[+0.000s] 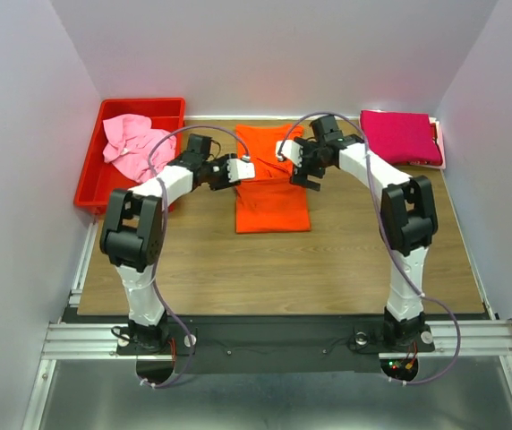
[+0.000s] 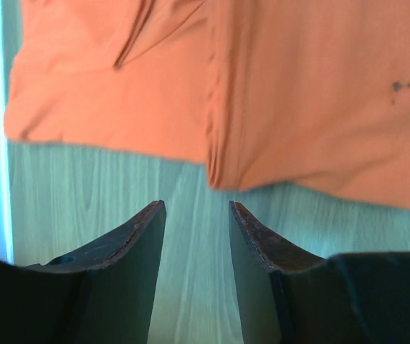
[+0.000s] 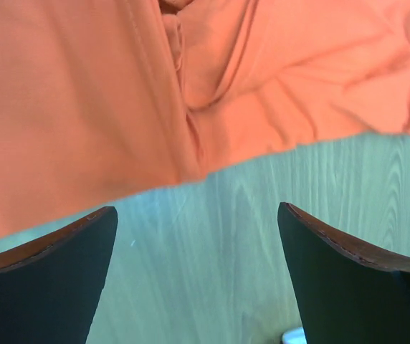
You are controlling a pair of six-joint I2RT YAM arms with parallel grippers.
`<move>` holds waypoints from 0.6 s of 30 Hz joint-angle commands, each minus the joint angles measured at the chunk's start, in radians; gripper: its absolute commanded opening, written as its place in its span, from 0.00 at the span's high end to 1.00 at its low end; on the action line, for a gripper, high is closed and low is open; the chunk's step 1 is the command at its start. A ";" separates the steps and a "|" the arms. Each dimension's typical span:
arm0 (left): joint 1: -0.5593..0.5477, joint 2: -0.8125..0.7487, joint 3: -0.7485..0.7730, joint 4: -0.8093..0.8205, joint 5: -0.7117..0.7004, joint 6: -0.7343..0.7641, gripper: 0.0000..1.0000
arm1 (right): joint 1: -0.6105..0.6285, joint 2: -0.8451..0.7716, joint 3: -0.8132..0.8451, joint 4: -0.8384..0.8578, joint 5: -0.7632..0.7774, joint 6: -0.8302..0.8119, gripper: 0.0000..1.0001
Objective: Fold and stack the t-shirts
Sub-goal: Fold the tshirt
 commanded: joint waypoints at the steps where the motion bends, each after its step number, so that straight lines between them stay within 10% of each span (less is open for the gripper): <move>1: 0.026 -0.201 -0.070 -0.009 0.058 -0.081 0.48 | -0.014 -0.206 -0.081 0.005 -0.092 0.061 0.03; 11: -0.084 -0.388 -0.407 -0.046 0.104 -0.089 0.55 | 0.105 -0.437 -0.519 0.014 -0.160 0.077 0.50; 18: -0.155 -0.353 -0.440 -0.023 0.070 -0.096 0.55 | 0.134 -0.371 -0.580 0.115 -0.133 0.088 0.52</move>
